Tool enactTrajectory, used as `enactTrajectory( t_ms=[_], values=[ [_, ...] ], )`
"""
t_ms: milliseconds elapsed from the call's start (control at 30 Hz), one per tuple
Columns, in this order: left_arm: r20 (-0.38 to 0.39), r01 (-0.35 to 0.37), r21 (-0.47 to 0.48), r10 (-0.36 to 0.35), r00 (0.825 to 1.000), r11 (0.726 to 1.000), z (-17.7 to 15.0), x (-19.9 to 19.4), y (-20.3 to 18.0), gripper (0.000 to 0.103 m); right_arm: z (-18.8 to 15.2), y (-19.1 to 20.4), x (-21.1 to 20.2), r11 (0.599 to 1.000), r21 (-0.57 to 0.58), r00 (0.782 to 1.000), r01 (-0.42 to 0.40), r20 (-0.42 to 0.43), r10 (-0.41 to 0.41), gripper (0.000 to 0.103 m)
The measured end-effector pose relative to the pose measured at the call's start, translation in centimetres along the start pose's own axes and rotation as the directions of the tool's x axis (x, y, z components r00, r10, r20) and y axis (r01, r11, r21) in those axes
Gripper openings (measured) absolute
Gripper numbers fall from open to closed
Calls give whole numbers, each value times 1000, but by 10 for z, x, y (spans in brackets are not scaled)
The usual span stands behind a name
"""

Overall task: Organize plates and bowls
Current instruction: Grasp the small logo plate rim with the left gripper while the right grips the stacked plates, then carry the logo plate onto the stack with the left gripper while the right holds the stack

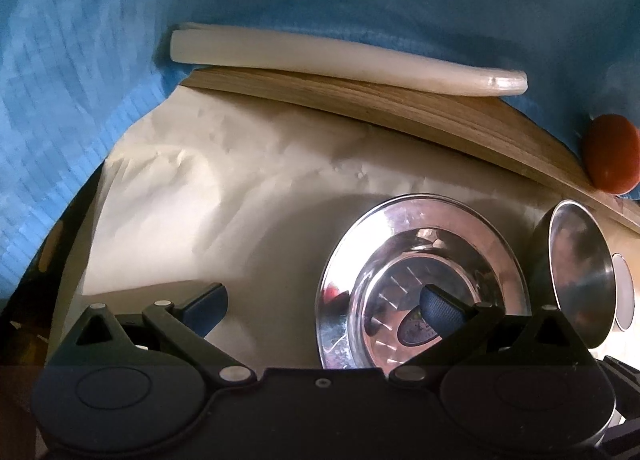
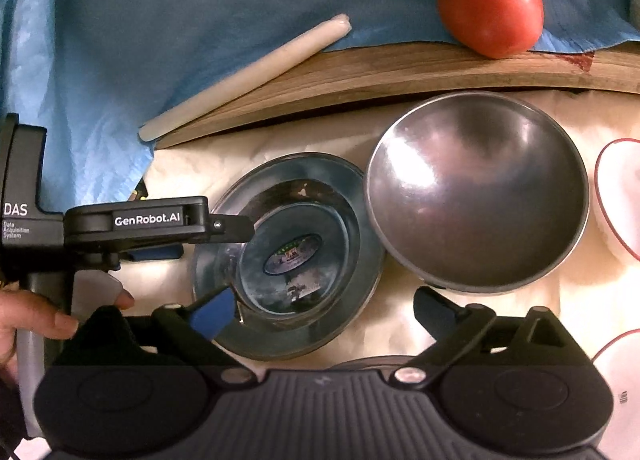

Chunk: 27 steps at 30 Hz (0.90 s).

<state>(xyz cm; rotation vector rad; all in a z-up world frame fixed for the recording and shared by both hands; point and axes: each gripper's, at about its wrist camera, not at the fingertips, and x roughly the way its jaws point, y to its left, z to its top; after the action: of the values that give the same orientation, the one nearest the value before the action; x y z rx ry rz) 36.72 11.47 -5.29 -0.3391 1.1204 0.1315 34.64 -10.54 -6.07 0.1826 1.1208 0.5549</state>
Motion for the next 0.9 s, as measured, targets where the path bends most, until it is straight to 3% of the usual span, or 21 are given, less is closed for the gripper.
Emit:
enactTrajectory(
  t_ms=[167,300,467,700,900],
  values=[
    [9,-3,16,3,1000,1000,0,0,-3,101,0,0,2,1000,2,1000,13,-4,-13,87],
    [7,-7,53,6,1000,999,-3,-1,-8,91,-1,0,3,1000,-5,1000,21,-14,-21,82],
    [16,5,49,-5,1000,999,-5,-4,-8,73,0,4,6,1000,-18,999,25,-22,-26,67],
    [27,49,22,-49,998,999,-9,-11,-1,37,-1,7,6,999,-40,999,27,-17,-28,51],
    [46,37,8,-37,998,999,-14,-15,1,22,-4,7,4,997,-57,999,52,-11,-53,38]
  ],
)
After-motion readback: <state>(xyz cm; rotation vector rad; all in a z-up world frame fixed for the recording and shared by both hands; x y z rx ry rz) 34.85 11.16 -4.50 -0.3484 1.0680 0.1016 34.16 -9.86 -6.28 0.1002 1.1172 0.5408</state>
